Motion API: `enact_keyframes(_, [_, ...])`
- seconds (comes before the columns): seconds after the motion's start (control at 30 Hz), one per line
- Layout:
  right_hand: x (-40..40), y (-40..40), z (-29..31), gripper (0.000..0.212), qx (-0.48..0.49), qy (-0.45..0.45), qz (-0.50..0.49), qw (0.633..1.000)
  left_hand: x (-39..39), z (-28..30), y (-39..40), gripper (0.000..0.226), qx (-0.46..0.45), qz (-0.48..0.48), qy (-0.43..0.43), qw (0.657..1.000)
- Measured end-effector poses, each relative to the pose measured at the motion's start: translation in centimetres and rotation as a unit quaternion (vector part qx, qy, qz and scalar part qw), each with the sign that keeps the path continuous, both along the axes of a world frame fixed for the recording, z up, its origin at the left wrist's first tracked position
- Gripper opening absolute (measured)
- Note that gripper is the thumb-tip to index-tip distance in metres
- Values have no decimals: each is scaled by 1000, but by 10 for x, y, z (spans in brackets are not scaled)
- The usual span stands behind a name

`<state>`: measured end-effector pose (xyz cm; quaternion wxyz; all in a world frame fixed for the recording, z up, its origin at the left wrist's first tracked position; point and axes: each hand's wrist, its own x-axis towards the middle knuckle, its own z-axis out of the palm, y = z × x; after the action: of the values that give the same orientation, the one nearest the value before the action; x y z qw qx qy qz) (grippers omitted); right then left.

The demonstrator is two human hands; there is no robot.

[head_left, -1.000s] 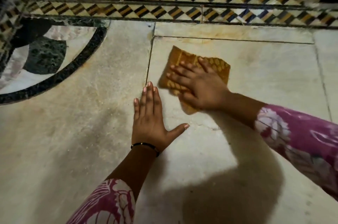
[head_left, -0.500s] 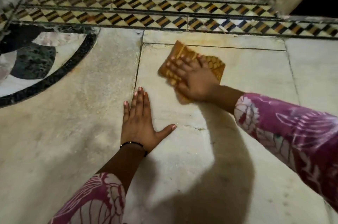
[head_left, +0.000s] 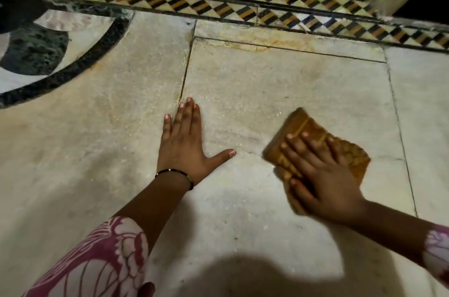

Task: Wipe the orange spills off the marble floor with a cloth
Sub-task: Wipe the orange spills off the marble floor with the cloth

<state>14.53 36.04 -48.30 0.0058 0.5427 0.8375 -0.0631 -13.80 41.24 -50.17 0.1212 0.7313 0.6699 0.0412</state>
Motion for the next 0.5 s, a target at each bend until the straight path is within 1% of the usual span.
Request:
enact_keyframes(0.07, [-35,16,-2,61,-11,1,99,995,-4,0,0,112,6,-9,-48,999])
enact_keyframes(0.13, [-62,60,-3,61,-20,-6,193,981,-12,-3,-1,103,11,-23,-113,993])
enact_keyframes(0.17, [-72,86,-5,61,-11,-15,202,979,-16,-4,-3,97,15,-36,-135,990])
enact_keyframes(0.2, [-75,107,-5,62,-2,-20,164,986,-19,-5,-4,92,20,-50,-146,988])
enact_keyframes(0.23, [-73,121,-6,65,2,-14,88,996,-21,-5,-4,88,27,-70,-145,987])
enact_keyframes(0.27, [-68,126,-9,70,-1,-4,-17,1000,-24,-7,-3,85,24,-90,-136,986])
enact_keyframes(0.3, [-63,121,-11,75,-7,0,-130,992,-27,-7,-5,84,16,-102,-124,987])
enact_keyframes(0.33, [-63,115,-12,81,-3,2,-229,973,-29,-7,-2,83,7,-107,-116,987])
enact_keyframes(0.37, [-68,102,-14,84,3,1,-297,955,-31,-6,-1,84,-1,-109,-109,988])
enact_keyframes(0.4, [-79,88,-15,84,6,-5,-330,944,-32,-3,1,85,-11,-108,-108,988])
enact_keyframes(0.43, [-96,73,-13,81,1,2,-321,947,-35,3,2,86,-17,-99,-111,989])
enact_keyframes(0.5, [-129,48,-12,72,-12,41,-234,971,-44,16,-1,91,-28,-50,-129,990])
